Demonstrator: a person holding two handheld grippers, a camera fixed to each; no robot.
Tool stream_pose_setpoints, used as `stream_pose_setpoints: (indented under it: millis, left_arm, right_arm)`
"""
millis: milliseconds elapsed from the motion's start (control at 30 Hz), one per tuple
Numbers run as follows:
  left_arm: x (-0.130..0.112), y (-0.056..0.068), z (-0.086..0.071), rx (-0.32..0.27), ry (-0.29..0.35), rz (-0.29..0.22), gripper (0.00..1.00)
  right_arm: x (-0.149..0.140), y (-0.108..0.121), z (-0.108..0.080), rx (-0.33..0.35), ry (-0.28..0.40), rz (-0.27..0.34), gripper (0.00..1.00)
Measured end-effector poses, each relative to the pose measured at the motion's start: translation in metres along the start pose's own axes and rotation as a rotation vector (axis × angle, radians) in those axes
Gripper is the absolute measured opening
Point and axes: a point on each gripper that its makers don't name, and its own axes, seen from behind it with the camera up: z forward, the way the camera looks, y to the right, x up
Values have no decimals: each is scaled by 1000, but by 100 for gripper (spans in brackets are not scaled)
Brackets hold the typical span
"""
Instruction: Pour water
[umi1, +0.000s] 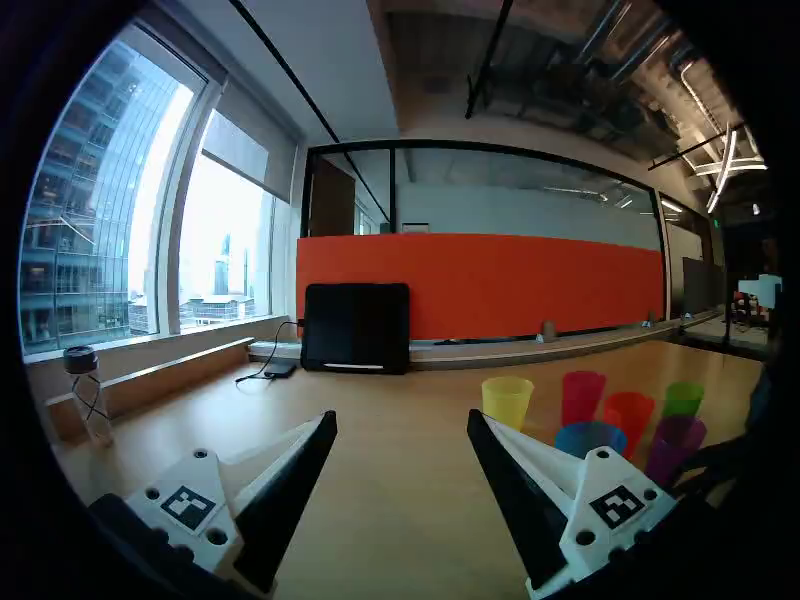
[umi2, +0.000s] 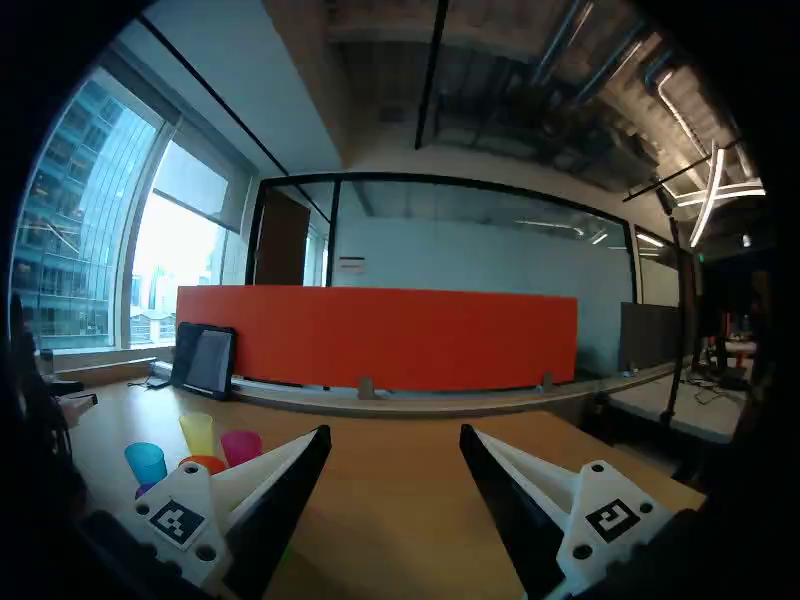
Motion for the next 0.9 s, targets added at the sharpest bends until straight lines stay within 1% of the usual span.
stream_pose_setpoints:
  millis: [367,533,767,900]
  left_arm:
    - [-1,1,0,-2,-2,1,97]
    - [-1,1,0,-2,-1,2,97]
    - [-1,1,0,-2,-2,2,97]
    - [-1,1,0,-2,-2,2,97]
  right_arm:
    - [-3,5,-5,1,12,5,100]
    - [-10,9,-5,0,20,12,100]
    - [-24,18,-1,4,20,52,100]
    - [-32,17,4,17,13,73,100]
